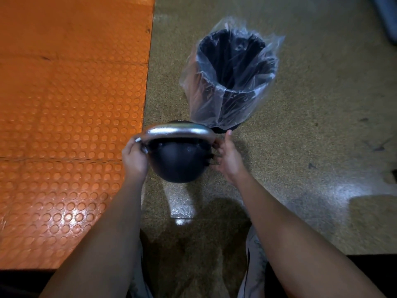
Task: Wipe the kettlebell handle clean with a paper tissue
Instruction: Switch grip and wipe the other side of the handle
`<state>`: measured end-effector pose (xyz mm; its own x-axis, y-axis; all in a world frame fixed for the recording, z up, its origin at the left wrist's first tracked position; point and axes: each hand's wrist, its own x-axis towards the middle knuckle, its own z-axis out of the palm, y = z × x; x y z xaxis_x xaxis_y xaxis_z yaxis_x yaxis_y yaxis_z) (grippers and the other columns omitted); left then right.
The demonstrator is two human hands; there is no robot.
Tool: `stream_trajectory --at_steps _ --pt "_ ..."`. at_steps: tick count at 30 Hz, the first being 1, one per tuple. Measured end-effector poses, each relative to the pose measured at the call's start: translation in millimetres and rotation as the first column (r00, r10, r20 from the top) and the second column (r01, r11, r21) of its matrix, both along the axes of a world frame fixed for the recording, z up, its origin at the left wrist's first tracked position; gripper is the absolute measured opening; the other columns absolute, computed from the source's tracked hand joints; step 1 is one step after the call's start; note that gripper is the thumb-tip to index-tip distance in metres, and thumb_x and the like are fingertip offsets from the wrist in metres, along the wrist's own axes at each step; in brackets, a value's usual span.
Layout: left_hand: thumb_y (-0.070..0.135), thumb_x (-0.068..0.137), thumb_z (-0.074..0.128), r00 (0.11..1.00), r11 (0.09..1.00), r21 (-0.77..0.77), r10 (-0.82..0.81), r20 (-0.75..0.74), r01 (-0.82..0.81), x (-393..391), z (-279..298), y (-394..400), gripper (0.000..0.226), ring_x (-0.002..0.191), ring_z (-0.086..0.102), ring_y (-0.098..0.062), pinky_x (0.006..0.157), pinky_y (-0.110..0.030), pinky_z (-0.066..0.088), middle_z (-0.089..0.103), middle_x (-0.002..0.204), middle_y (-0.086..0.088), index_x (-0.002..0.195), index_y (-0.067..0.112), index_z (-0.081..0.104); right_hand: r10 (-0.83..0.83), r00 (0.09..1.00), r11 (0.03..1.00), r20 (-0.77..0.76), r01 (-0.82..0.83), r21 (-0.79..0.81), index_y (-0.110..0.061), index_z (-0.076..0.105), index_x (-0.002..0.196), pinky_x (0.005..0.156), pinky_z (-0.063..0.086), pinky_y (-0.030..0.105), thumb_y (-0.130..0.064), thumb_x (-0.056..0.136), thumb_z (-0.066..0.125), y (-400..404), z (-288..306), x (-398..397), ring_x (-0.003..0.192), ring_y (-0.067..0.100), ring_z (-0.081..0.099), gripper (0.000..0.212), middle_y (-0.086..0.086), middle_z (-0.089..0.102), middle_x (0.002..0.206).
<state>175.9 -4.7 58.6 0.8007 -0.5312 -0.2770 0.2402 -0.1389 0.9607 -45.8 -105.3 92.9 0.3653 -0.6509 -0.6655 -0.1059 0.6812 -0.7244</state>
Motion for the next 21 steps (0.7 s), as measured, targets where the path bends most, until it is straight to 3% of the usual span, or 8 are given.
stream_trajectory --at_steps 4,8,12,16,19,21 --pt "-0.006 0.092 0.041 0.999 1.000 -0.022 0.005 0.036 -0.004 8.2 10.6 -7.4 0.034 0.073 0.058 0.001 0.073 -0.020 0.045 0.067 0.072 0.015 0.087 0.013 0.069 -0.004 1.000 1.000 -0.020 0.004 0.001 -0.021 0.050 0.153 0.114 0.041 0.065 -0.095 0.072 0.037 0.2 4.1 1.7 0.141 0.037 0.049 0.111 0.005 0.055 0.154" --pt "-0.003 0.096 0.041 0.992 0.994 0.029 0.098 0.078 -0.101 -17.7 3.5 4.1 0.030 0.078 0.057 0.003 0.078 -0.014 0.044 0.065 0.090 0.000 0.108 0.004 0.068 -0.013 1.000 1.000 -0.012 0.013 0.000 -0.019 0.047 0.156 0.116 0.037 0.067 -0.093 0.072 0.037 2.2 4.2 1.1 0.145 0.040 0.044 0.112 0.010 0.049 0.158" --pt "-0.003 0.094 0.039 0.998 0.997 0.062 0.047 0.045 -0.050 -6.8 7.0 -1.2 0.030 0.064 0.050 0.003 0.066 -0.019 0.039 0.058 0.074 0.005 0.096 0.007 0.068 -0.013 1.000 1.000 -0.011 0.013 -0.004 -0.020 0.048 0.153 0.116 0.038 0.067 -0.090 0.077 0.035 2.4 3.4 0.0 0.146 0.040 0.044 0.104 0.010 0.049 0.158" --pt "-0.005 0.094 0.040 0.990 0.992 0.016 0.125 0.071 -0.126 -11.2 11.6 -3.7 0.032 0.062 0.051 0.007 0.064 -0.016 0.040 0.060 0.069 0.015 0.092 0.013 0.067 -0.015 1.000 1.000 -0.022 0.014 -0.006 -0.020 0.050 0.152 0.114 0.041 0.065 -0.091 0.076 0.037 1.5 2.8 -0.2 0.143 0.039 0.046 0.105 0.010 0.052 0.155" --pt "-0.001 0.094 0.042 0.994 0.991 0.092 0.091 0.067 -0.097 -15.6 0.5 5.1 0.028 0.067 0.049 -0.001 0.071 -0.027 0.039 0.058 0.069 0.012 0.102 0.002 0.069 -0.007 1.000 1.000 -0.004 0.007 -0.002 -0.019 0.048 0.154 0.116 0.039 0.065 -0.086 0.080 0.034 0.6 1.0 -1.0 0.143 0.039 0.046 0.101 0.011 0.051 0.156" --pt "0.001 0.093 0.044 0.994 0.986 0.140 0.077 0.077 -0.087 -13.4 -2.8 5.8 0.029 0.073 0.051 -0.005 0.078 -0.028 0.039 0.061 0.076 0.007 0.103 0.005 0.071 -0.004 1.000 1.000 0.004 0.004 0.002 -0.018 0.048 0.154 0.116 0.038 0.066 -0.085 0.080 0.034 0.6 -0.4 -1.7 0.143 0.039 0.047 0.101 0.011 0.052 0.155"
